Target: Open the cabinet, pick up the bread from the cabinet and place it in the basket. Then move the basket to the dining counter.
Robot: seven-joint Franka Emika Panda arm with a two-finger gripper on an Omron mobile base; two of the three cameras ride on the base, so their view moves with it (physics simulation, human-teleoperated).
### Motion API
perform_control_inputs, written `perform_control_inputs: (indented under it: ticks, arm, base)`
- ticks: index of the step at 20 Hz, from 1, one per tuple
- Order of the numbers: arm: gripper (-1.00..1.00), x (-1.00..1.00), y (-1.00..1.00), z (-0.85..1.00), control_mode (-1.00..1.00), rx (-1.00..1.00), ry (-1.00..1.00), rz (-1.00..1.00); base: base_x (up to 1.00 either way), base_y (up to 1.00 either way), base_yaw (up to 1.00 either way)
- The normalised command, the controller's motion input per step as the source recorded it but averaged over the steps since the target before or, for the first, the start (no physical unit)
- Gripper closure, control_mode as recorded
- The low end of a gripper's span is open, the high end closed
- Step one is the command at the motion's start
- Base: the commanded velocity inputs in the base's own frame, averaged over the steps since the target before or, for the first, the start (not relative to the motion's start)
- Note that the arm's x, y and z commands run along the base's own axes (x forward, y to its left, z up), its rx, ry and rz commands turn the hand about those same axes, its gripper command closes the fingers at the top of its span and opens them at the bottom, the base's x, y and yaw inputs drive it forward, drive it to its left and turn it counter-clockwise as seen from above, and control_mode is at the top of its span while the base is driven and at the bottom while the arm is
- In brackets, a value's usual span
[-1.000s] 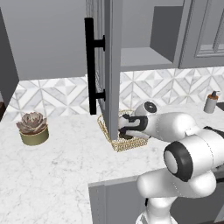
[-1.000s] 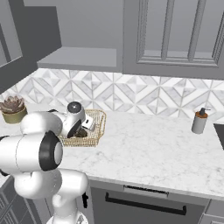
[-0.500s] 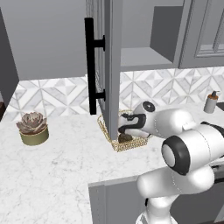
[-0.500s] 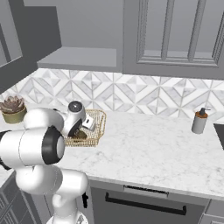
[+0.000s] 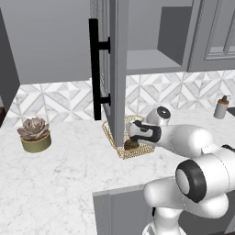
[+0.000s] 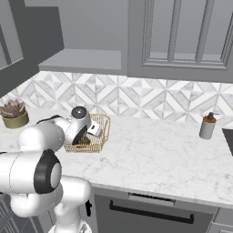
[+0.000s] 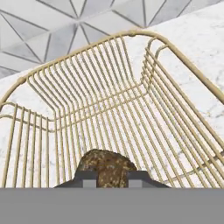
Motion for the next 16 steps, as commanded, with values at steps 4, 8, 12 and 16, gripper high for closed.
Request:
perform_control_inputs:
  ticks: [4,8,12,16]
  arm:
    - [-1.0,-0.19,-0.64,0.97,-1.0,0.0,0.15,-0.09]
    - [-1.0,-0.6,-0.75,0.4,-1.0,0.0,0.23,-0.14]
    - [-1.0,-0.73,-0.09,-0.42,-1.0,0.0,0.21,-0.25]
    - [-1.0,-0.16,0.04,-0.22,-1.0,0.07,0.04,-0.26]
  base:
    - [0.0,0.0,0.0]
    - [0.0,0.0,0.0]
    - [0.0,0.0,0.0]
    - [0.0,0.0,0.0]
